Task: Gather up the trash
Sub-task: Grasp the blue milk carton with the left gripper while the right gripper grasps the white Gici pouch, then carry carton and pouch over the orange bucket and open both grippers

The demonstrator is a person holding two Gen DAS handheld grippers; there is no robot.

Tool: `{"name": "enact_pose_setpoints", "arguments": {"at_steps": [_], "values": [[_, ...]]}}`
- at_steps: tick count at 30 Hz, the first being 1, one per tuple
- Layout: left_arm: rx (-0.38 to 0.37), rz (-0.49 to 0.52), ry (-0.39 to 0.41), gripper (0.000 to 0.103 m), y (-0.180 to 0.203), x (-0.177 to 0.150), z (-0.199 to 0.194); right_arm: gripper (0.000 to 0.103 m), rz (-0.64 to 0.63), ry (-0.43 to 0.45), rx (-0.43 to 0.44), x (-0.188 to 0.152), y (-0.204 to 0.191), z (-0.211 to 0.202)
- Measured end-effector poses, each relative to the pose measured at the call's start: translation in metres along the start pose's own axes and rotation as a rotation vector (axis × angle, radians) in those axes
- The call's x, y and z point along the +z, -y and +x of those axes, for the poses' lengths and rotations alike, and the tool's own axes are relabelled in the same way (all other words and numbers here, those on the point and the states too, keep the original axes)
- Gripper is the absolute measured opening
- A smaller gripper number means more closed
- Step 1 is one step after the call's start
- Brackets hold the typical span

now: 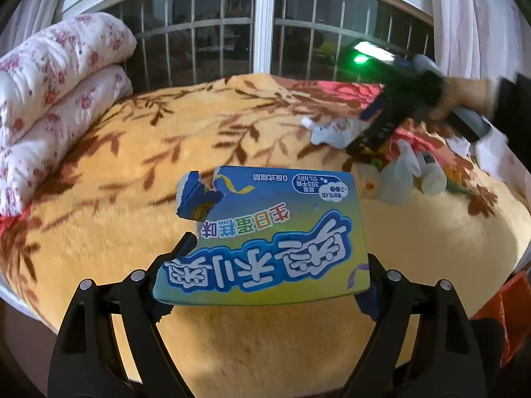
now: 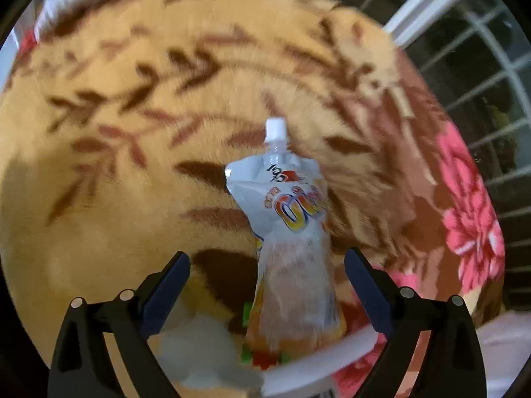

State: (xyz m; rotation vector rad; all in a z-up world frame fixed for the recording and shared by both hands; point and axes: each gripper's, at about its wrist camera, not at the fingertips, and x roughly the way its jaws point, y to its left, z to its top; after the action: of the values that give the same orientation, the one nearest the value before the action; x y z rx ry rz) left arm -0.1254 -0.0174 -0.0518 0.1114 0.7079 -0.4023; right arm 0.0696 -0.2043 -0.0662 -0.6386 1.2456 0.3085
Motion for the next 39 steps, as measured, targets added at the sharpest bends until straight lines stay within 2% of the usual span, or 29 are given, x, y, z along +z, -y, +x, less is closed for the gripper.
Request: {"name": "enact_pose_setpoints", "arguments": {"at_steps": [1, 3, 6, 8, 13, 19, 25, 28, 31, 33, 35, 36, 39], "values": [[-0.006, 0.002, -0.007, 0.081, 0.0, -0.003, 0.001, 0.092, -0.018, -0.027, -0.005, 0.004, -0.001, 0.008], [-0.01, 0.007, -0.014, 0.081, 0.001, -0.008, 0.003, 0.075, -0.036, -0.1, -0.001, 0.012, -0.001, 0.026], [-0.034, 0.009, -0.022, 0.081, 0.005, -0.014, 0.003, 0.068, -0.01, -0.164, 0.023, 0.018, 0.002, 0.046], [-0.052, 0.008, -0.025, 0.081, 0.007, -0.017, 0.002, 0.067, -0.002, -0.162, 0.035, 0.016, 0.004, 0.047], [-0.069, 0.014, -0.039, 0.081, 0.012, -0.025, 0.004, 0.053, 0.075, -0.143, 0.088, 0.006, 0.017, 0.042], [-0.061, -0.02, -0.056, 0.081, 0.007, -0.03, 0.003, 0.046, 0.125, -0.095, 0.059, 0.004, 0.02, 0.027], [-0.027, -0.012, -0.04, 0.081, 0.006, -0.031, 0.0, 0.045, 0.239, 0.073, 0.007, 0.003, 0.022, -0.022], [-0.014, -0.033, -0.037, 0.081, 0.0, -0.029, -0.002, 0.045, 0.328, 0.218, -0.033, -0.007, 0.016, -0.058], [0.009, -0.052, -0.027, 0.081, -0.007, -0.026, -0.007, 0.045, 0.432, 0.373, -0.098, -0.029, -0.003, -0.097], [0.025, -0.062, -0.017, 0.081, -0.01, -0.026, -0.013, 0.045, 0.511, 0.476, -0.119, -0.058, -0.024, -0.123], [0.023, -0.065, -0.007, 0.081, -0.012, -0.026, -0.02, 0.045, 0.556, 0.547, -0.141, -0.083, -0.046, -0.142], [0.023, -0.066, 0.0, 0.081, -0.012, -0.027, -0.024, 0.045, 0.577, 0.579, -0.125, -0.099, -0.06, -0.152], [0.004, -0.061, 0.016, 0.081, -0.008, -0.031, -0.038, 0.045, 0.644, 0.624, -0.113, -0.144, -0.097, -0.169]]}}
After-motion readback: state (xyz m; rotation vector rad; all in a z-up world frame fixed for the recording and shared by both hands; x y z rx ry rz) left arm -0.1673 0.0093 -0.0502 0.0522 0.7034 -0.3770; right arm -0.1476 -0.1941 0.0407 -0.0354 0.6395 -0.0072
